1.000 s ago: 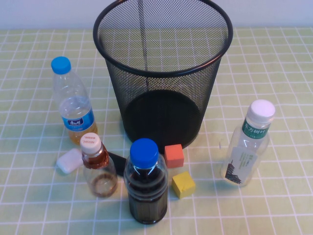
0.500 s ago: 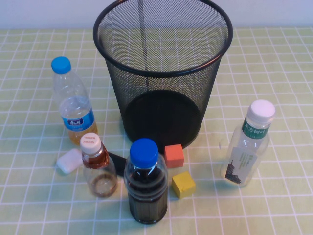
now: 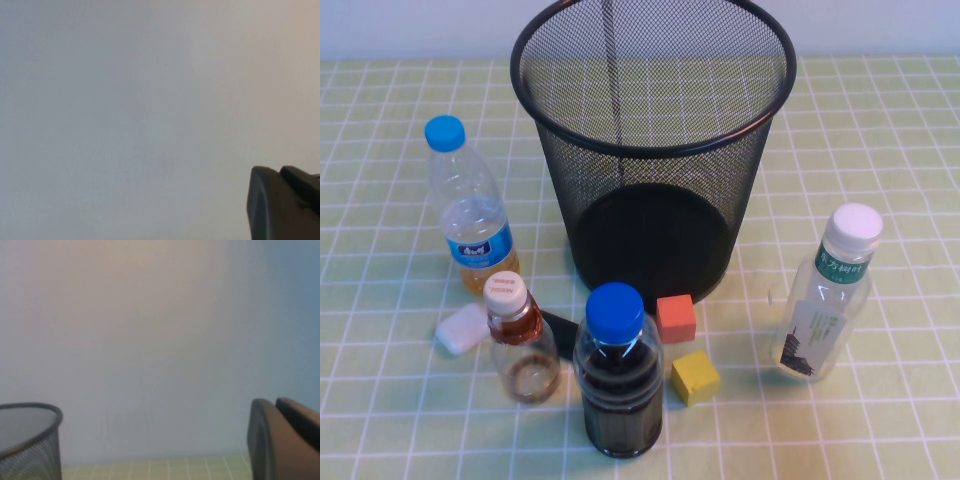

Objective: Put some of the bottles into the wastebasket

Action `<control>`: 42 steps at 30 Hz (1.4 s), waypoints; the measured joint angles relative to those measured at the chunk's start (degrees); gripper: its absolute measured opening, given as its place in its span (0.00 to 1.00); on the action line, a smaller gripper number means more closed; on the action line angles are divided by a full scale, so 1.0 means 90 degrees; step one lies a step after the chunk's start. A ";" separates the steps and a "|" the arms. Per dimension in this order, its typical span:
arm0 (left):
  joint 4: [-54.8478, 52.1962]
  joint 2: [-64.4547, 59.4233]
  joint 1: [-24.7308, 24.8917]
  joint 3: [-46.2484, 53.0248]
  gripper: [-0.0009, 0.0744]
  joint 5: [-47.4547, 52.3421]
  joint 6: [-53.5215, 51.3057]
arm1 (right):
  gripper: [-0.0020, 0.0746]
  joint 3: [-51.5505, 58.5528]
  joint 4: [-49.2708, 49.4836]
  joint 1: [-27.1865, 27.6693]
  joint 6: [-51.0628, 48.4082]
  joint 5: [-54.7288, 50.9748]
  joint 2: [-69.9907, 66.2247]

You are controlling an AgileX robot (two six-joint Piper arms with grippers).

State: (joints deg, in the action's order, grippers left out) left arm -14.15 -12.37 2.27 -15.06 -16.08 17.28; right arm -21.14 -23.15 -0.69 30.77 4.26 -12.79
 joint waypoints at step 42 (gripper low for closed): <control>0.0013 -0.0099 0.0000 0.0000 0.01 0.1479 0.0880 | 0.82 -0.0286 0.1452 -0.3145 -0.1597 0.0942 -0.4861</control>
State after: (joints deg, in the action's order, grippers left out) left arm -14.03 -13.26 2.27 -15.06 -2.76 25.20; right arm -23.71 -10.08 -29.00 16.40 12.74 -56.55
